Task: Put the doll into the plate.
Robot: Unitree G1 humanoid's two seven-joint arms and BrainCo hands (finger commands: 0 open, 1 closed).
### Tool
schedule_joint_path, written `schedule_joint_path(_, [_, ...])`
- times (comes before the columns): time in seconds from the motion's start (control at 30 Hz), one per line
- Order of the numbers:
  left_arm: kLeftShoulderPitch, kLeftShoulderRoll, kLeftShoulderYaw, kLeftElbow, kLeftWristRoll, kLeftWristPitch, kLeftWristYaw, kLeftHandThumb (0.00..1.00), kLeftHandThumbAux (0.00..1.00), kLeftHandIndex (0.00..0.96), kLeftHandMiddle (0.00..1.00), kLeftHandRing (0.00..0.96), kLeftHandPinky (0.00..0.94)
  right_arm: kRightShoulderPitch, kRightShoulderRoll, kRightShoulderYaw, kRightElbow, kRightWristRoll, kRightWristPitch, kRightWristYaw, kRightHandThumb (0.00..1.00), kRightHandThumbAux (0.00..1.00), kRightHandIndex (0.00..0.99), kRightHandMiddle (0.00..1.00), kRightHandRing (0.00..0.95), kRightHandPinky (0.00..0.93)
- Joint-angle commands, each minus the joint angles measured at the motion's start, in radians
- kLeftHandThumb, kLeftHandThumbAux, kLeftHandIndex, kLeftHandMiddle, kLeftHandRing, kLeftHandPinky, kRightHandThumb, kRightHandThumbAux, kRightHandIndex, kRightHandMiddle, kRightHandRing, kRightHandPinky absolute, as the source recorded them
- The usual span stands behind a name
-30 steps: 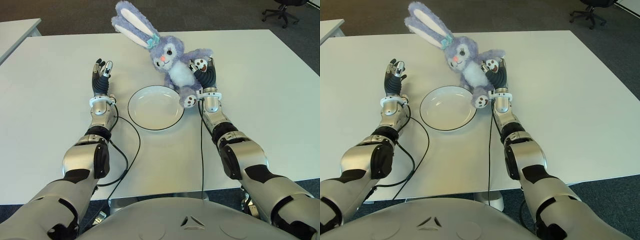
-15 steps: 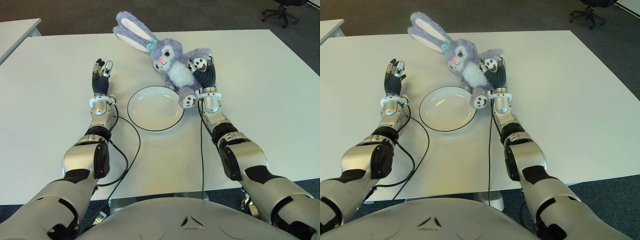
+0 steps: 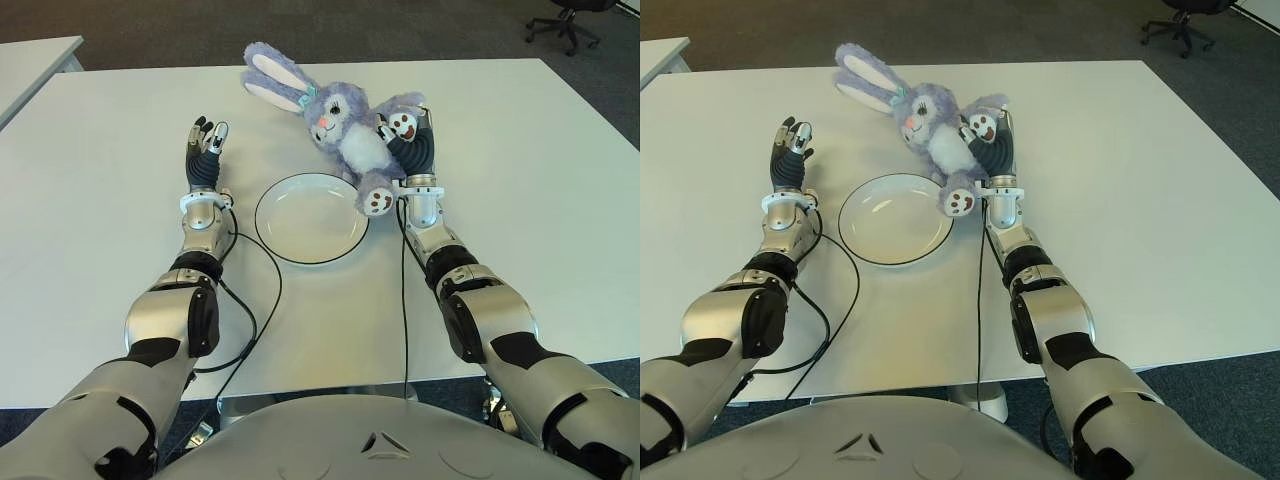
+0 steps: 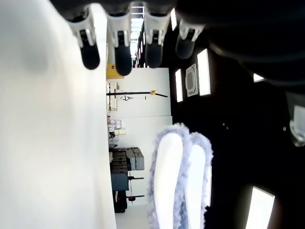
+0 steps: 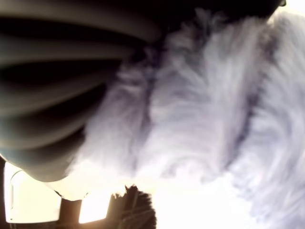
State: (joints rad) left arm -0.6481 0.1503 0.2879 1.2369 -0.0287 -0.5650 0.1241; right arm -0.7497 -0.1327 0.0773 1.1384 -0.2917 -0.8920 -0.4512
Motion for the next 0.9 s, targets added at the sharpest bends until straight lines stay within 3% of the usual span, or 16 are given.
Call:
schedule_joint_path(0.03, [0.111,-0.035,-0.004,0.074,-0.001,0.066,-0.001,0.000,0.400,0.000,0.101,0.128,0.160,0.019,-0.005,0.006,-0.007,-0.019,-0.011,-0.013,0.499,0.726,0.727,0.859,0.875,0.844])
schedule_joint_path(0.63, [0.111,-0.037,-0.001,0.074,0.001,0.065,0.006,0.000,0.397,0.000,0.120,0.158,0.175,0.016,-0.010,0.000,-0.022,-0.018,-0.019,-0.019,0.510,0.718,0.702,0.846,0.865,0.844])
schedule_joint_path(0.73, [0.113,-0.036,-0.003,0.074,0.003,0.063,0.003,0.000,0.396,0.000,0.109,0.143,0.132,0.016,-0.011,-0.002,-0.025,-0.017,-0.018,-0.018,0.502,0.714,0.704,0.849,0.868,0.850])
schedule_joint_path(0.9, [0.113,-0.037,0.002,0.074,-0.004,0.070,-0.003,0.000,0.397,0.000,0.104,0.126,0.136,0.016,-0.012,0.000,-0.036,-0.027,-0.014,-0.035,0.507,0.715,0.697,0.848,0.865,0.850])
